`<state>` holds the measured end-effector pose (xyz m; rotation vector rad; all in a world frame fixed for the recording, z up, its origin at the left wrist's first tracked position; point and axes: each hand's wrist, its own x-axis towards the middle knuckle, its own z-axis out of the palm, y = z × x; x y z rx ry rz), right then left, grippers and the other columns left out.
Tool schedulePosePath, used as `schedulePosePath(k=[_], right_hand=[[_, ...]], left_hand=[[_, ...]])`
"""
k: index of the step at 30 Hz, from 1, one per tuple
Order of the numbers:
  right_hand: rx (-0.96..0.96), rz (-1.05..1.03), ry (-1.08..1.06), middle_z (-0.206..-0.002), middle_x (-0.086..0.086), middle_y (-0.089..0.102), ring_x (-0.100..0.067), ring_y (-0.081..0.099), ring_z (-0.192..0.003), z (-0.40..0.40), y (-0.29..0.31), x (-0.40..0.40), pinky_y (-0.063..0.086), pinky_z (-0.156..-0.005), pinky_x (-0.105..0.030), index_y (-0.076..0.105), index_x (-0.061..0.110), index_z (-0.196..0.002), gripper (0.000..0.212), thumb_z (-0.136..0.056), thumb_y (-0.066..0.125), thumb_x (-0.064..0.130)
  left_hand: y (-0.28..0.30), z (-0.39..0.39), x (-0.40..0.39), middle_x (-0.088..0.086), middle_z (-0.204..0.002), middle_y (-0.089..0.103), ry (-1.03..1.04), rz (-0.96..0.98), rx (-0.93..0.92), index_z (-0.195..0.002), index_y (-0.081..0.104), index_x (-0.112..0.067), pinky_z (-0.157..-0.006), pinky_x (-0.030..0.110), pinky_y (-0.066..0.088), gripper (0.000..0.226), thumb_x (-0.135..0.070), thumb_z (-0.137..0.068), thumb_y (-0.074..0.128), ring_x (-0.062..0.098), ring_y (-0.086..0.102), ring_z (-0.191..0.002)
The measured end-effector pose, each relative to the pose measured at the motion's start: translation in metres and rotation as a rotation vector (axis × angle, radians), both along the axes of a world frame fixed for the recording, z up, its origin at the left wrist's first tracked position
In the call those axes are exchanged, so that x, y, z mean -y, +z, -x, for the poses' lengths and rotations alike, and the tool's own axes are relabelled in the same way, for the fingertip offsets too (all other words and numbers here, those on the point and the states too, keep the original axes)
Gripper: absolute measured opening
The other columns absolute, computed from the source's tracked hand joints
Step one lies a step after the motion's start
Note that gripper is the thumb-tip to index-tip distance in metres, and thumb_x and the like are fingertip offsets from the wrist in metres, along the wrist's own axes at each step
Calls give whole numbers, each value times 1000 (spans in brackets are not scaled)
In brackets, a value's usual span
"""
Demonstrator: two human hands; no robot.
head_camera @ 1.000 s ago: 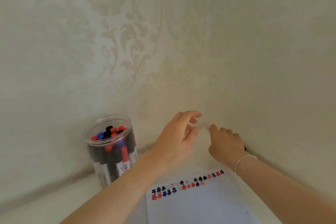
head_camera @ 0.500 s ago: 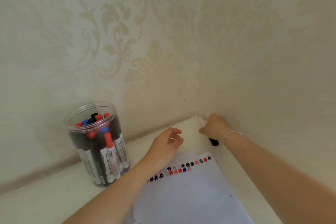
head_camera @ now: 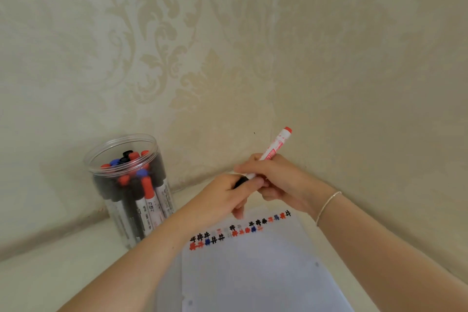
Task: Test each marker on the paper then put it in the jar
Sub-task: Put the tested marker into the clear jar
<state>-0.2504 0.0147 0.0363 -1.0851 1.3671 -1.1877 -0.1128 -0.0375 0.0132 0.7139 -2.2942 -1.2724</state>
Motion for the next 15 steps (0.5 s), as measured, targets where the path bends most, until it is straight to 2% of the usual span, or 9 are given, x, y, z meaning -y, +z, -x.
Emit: schedulePosePath(k=[2,4,6,8,11,13,15], right_hand=[[-1,7,-19,-53,-1,34,-13,23,-43,-3,2,2,19,-39,-23,40,19,-64,35,-82,69,22],[-71,64,-41,-55,-6,41,-14,27,-42,-6,2,4,19,-37,-22,43,17,-64,31,-83,68,20],[-123,118,-44,-54,-6,42,-12,28,-41,-8,3,4,21,-37,-20,48,14,-65,28,-85,67,18],[-142,145,-11,-54,-7,41,-13,31,-40,-7,5,0,23,-37,-21,52,9,-68,23,-85,65,15],[-162,162,52,-58,-14,47,-18,38,-37,-4,12,-6,27,-38,-23,57,2,-72,16,-84,59,12],[-170,154,108,-63,-19,48,-19,39,-37,-3,16,-8,27,-39,-24,57,2,-71,17,-85,57,11],[-161,134,180,-65,-19,49,-19,40,-39,-1,19,-9,28,-40,-25,56,2,-70,20,-87,55,10]], left_hand=[[6,-2,5,-7,-54,54,-44,-48,7,-54,50,-21,-81,32,54,44,-54,-83,50,16,70,-66],[11,-1,8,-5,-62,59,-44,-57,7,-62,55,-17,-86,38,55,39,-49,-84,52,17,70,-67],[12,-2,8,-8,-55,51,-32,-24,18,-63,54,-16,-76,38,57,36,-35,-94,52,11,59,-50],[12,-3,4,-13,-46,38,-56,-30,13,-60,47,-15,-64,35,54,41,-31,-97,48,7,40,-39],[15,-6,-3,-14,-44,32,-79,-129,-44,-64,47,-9,-54,31,47,40,-40,-90,51,9,29,-39],[17,-8,-4,-11,-46,30,-107,-188,-70,-71,49,1,-52,29,45,51,-48,-83,54,10,25,-39],[15,-11,-2,-7,-48,28,-146,-215,-75,-78,50,12,-50,28,44,63,-50,-86,57,12,22,-38]])
